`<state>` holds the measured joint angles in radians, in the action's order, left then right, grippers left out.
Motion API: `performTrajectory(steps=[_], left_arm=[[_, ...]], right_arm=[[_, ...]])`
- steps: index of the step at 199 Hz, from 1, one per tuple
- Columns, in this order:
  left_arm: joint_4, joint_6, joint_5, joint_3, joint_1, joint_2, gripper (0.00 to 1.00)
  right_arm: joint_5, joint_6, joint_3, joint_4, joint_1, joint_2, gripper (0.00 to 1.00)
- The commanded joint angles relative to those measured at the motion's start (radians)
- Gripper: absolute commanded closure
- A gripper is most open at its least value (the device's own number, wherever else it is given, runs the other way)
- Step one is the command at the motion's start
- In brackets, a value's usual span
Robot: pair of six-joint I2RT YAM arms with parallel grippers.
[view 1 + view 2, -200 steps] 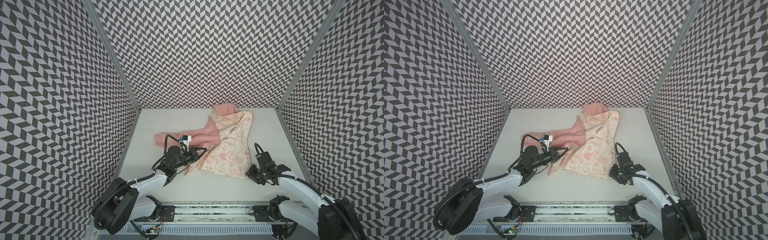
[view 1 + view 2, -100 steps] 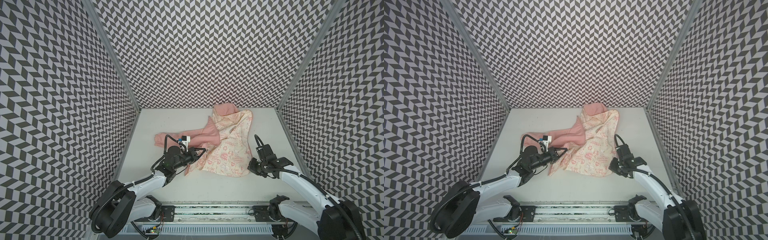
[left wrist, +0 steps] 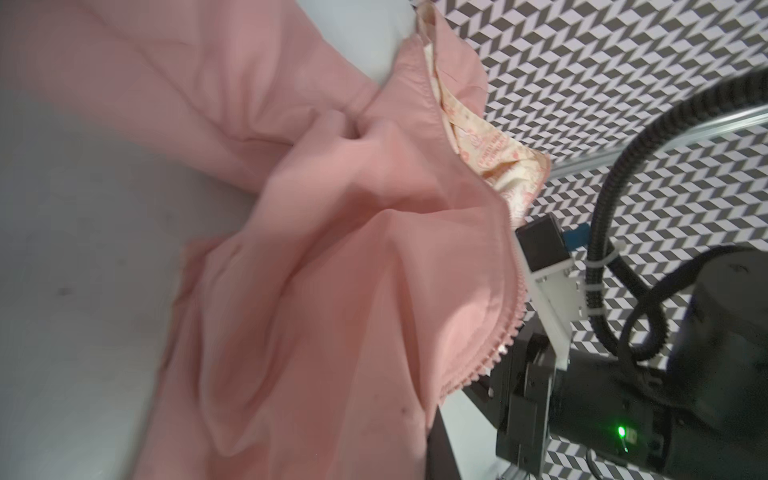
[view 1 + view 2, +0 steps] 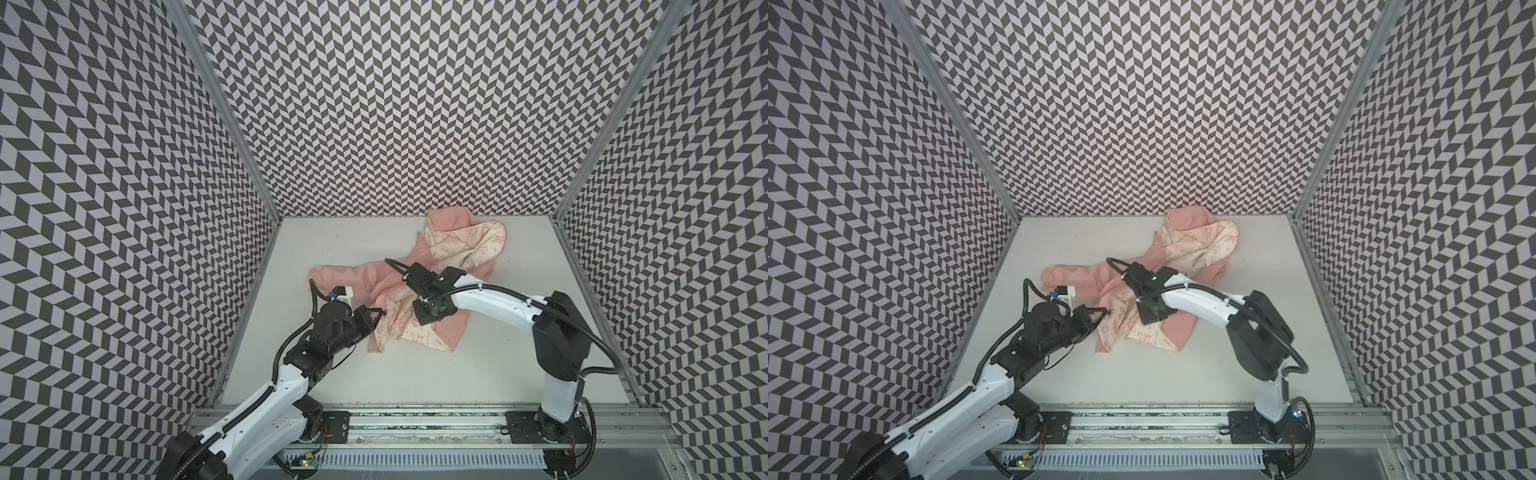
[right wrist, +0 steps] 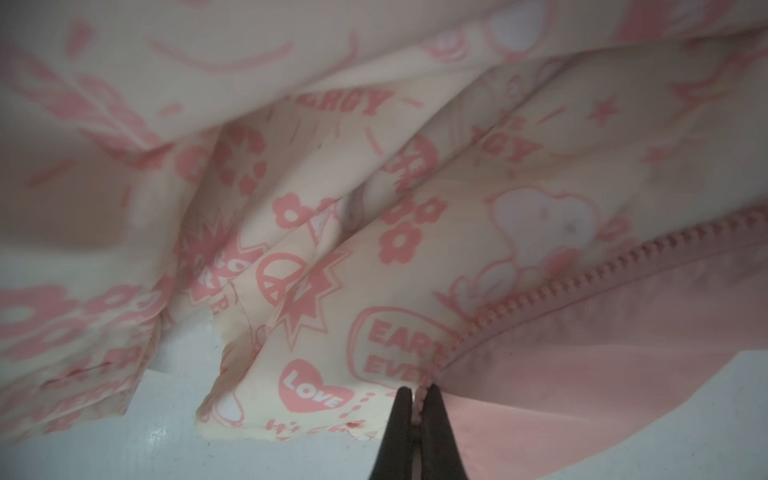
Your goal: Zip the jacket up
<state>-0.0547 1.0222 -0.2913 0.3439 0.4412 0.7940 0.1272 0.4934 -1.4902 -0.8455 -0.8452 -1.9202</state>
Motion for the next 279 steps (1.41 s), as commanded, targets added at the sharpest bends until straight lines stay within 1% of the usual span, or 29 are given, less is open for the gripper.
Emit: performTrajectory(steps=[1,10,30,34,60,73,81,88,95,97,106,110,117,138,143,144,149,154,163,177,190,202,217,240,257,279], left_arm=[[0.136,-0.009,0.034,-0.031,-0.034,-0.060,1.00],[0.138,-0.008,0.029,-0.038,-0.043,-0.075,1.00],[0.125,-0.013,0.008,-0.039,-0.055,-0.069,1.00],[0.121,-0.014,0.004,-0.037,-0.056,-0.062,1.00],[0.076,-0.019,-0.030,-0.024,-0.060,-0.009,1.00],[0.057,-0.022,-0.044,-0.017,-0.061,0.014,1.00],[0.049,-0.023,-0.050,-0.013,-0.060,0.027,1.00],[0.046,-0.027,-0.054,-0.008,-0.060,0.035,1.00],[0.044,-0.030,-0.058,-0.002,-0.061,0.042,1.00],[0.043,-0.030,-0.058,0.000,-0.060,0.045,1.00],[0.043,-0.035,-0.064,0.007,-0.061,0.052,1.00],[0.044,-0.037,-0.069,0.011,-0.061,0.054,1.00],[0.045,-0.040,-0.073,0.017,-0.060,0.059,1.00],[0.052,-0.049,-0.081,0.029,-0.059,0.063,1.00],[0.052,-0.051,-0.081,0.033,-0.059,0.064,1.00],[0.053,-0.051,-0.082,0.034,-0.059,0.064,1.00],[0.054,-0.055,-0.083,0.037,-0.059,0.065,1.00],[0.055,-0.057,-0.086,0.040,-0.060,0.066,1.00],[0.060,-0.059,-0.086,0.043,-0.060,0.068,1.00],[0.063,-0.061,-0.089,0.047,-0.059,0.069,1.00],[0.068,-0.062,-0.089,0.051,-0.058,0.072,1.00],[0.071,-0.065,-0.091,0.058,-0.059,0.076,1.00],[0.072,-0.065,-0.098,0.065,-0.059,0.083,1.00],[0.074,-0.069,-0.099,0.077,-0.058,0.095,1.00],[0.071,-0.066,-0.099,0.079,-0.055,0.104,1.00],[0.071,-0.063,-0.098,0.085,-0.053,0.112,1.00]], right_arm=[[-0.031,-0.037,-0.009,-0.057,-0.025,0.019,1.00],[-0.082,-0.043,0.017,-0.018,-0.024,0.031,1.00],[-0.148,-0.043,0.055,0.009,-0.025,0.047,0.90],[-0.151,-0.039,0.063,0.013,-0.025,0.053,0.87],[-0.169,0.019,0.154,0.082,-0.025,0.133,0.58],[-0.171,0.063,0.210,0.131,-0.025,0.186,0.47],[-0.165,0.085,0.238,0.152,-0.025,0.218,0.42],[-0.160,0.105,0.265,0.177,-0.025,0.247,0.35],[-0.139,0.129,0.296,0.197,-0.025,0.279,0.27],[-0.136,0.131,0.299,0.198,-0.025,0.281,0.26],[-0.109,0.148,0.325,0.212,-0.024,0.316,0.18],[-0.092,0.155,0.337,0.218,-0.024,0.333,0.06],[-0.067,0.170,0.351,0.216,-0.023,0.353,0.01],[0.003,0.219,0.389,0.209,-0.008,0.408,0.01],[0.014,0.228,0.400,0.214,-0.004,0.419,0.03],[0.023,0.232,0.407,0.218,-0.001,0.426,0.05],[0.035,0.238,0.427,0.233,0.004,0.442,0.09],[0.034,0.239,0.446,0.247,0.011,0.457,0.10],[0.005,0.242,0.498,0.302,0.028,0.490,0.10],[-0.094,0.280,0.581,0.370,0.081,0.532,0.10],[-0.212,0.338,0.677,0.440,0.165,0.566,0.14],[-0.280,0.365,0.772,0.538,0.213,0.596,0.15],[-0.292,0.387,0.856,0.624,0.234,0.646,0.15],[-0.300,0.404,0.916,0.696,0.256,0.682,0.13],[-0.325,0.418,0.948,0.755,0.284,0.669,0.13],[-0.396,0.434,0.981,0.849,0.328,0.625,0.18]])
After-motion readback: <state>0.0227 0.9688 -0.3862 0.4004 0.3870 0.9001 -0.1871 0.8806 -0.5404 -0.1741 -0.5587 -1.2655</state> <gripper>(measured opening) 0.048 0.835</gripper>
